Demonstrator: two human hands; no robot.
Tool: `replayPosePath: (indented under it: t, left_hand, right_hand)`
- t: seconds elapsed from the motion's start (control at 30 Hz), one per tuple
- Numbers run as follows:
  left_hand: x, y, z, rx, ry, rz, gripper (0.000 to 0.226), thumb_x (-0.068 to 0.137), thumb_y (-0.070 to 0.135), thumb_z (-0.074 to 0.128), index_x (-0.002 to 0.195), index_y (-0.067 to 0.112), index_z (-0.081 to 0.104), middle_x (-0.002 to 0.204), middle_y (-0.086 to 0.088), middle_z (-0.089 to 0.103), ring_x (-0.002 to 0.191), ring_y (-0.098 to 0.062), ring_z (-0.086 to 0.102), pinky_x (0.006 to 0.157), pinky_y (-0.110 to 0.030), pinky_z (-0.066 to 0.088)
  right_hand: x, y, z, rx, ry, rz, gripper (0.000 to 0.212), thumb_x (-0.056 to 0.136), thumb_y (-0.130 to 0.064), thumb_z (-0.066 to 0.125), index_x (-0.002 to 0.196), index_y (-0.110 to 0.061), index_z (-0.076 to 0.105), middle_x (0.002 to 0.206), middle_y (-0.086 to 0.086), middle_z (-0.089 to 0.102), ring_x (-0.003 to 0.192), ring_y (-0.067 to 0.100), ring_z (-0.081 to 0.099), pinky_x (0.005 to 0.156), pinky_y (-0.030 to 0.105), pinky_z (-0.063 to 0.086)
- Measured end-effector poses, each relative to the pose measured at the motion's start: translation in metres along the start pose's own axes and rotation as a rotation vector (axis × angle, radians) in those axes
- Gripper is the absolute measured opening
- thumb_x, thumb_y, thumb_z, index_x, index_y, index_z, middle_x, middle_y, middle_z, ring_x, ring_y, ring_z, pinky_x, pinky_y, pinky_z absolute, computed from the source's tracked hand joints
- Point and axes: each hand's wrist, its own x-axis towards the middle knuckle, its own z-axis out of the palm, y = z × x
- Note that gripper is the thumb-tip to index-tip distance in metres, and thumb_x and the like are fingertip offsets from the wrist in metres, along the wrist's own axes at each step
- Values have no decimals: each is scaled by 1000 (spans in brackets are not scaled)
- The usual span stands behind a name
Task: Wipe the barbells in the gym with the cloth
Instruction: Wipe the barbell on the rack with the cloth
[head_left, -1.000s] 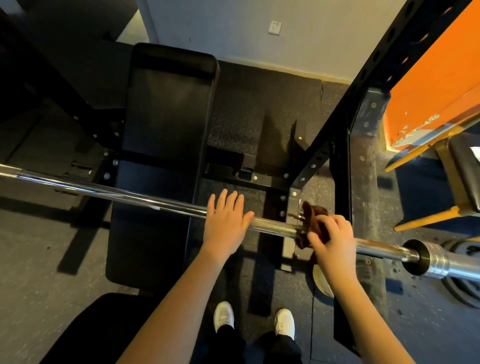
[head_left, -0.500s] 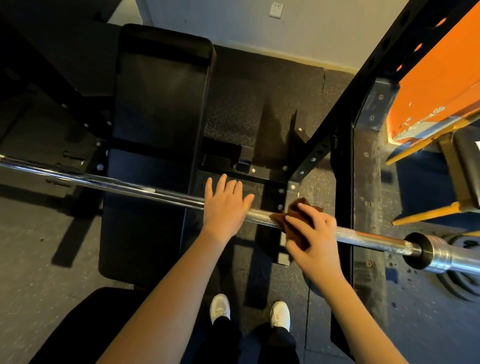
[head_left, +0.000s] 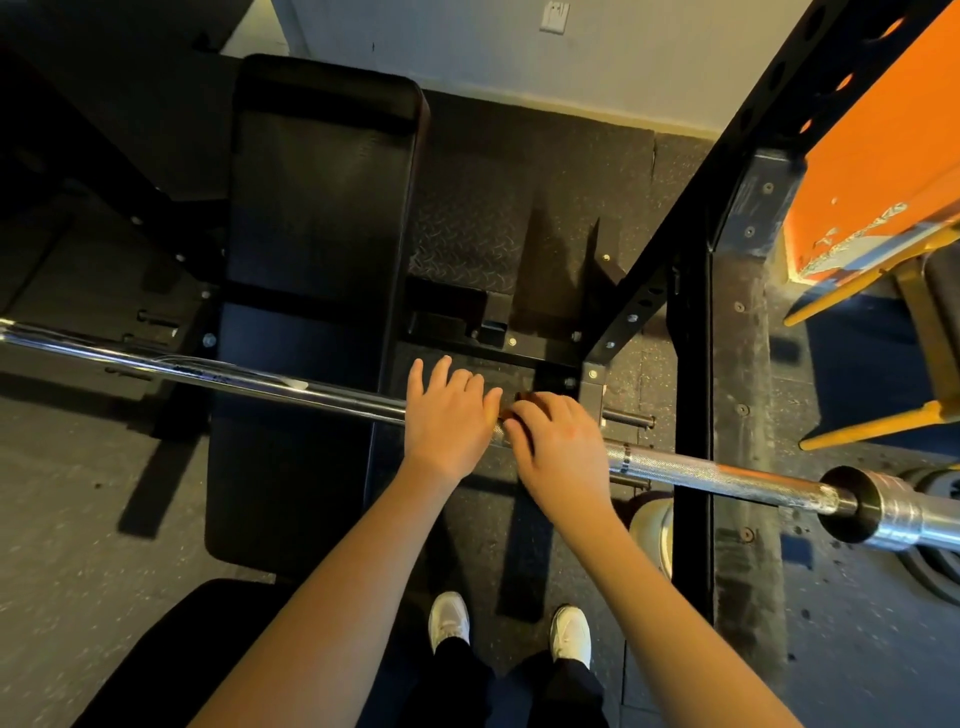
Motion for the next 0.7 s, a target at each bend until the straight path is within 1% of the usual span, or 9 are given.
replayPosePath:
  t: [0.1,0.2,0.27,0.37,0.47,0.53,0.6,0.63,0.7]
  left_hand:
    - [1,-3,0,-6,-27,8,50,104,39,18,140,20,47,147,1,45,147,-22,19,121,-47,6]
    - [0,-4,2,-37,-22,7,51,104,40,18,140,20,48,148,1,45,148,-22,19,121,-47,6]
    - [1,-3,3,-60,0,-1,51,105,40,18,139,20,50,147,1,47,147,-21,21,121,-46,7]
    - [6,-3,4,-42,27,-20,55,103,41,15,135,20,54,144,0,50,146,-20,24,121,-46,8]
    - [10,-3,4,-36,2,-4,58,102,41,12,135,18,54,145,-1,49,147,-22,22,121,-47,8]
    - [9,-4,4,-44,-1,-13,57,102,42,13,136,18,52,146,-1,48,147,-22,21,121,-47,7]
    - [10,-3,5,-45,7,-16,57,103,42,14,136,18,53,145,-1,49,147,-22,22,121,-47,7]
    - [10,-3,5,-44,8,-18,57,103,42,14,135,18,54,145,0,50,147,-21,23,121,-47,7]
    - [11,-2,5,-38,13,-30,57,103,43,14,135,18,53,144,-1,50,146,-21,23,121,-46,7]
  right_hand:
    - [-21,39,-14,-1,19,-43,22,88,-23,62,104,-9,70,110,9,66,100,25,62,86,38,54]
    - [-39,55,-18,27,148,121,24,91,-22,56,103,-6,71,114,11,63,108,27,57,94,37,44]
    - [-28,26,0,63,203,225,21,89,-18,59,101,-6,71,112,11,64,108,27,58,94,40,48]
    - [-15,-3,17,64,139,42,20,88,-17,60,101,-6,71,115,13,65,112,30,58,94,44,51]
    - [-29,44,0,-21,119,-124,22,90,-16,57,103,-2,69,119,17,61,114,33,55,97,44,49]
    - [-46,63,-15,9,220,32,27,92,-20,51,102,-2,69,119,14,60,113,31,53,97,46,47]
    - [-39,44,-5,80,288,233,23,93,-17,53,99,-3,70,115,11,62,111,27,53,94,49,48]
    - [-31,24,6,104,274,261,18,91,-14,57,98,-3,70,113,11,63,111,27,54,95,50,48]
    - [-20,-6,23,87,232,121,16,86,-12,62,97,-4,71,114,12,65,113,30,57,100,48,48]
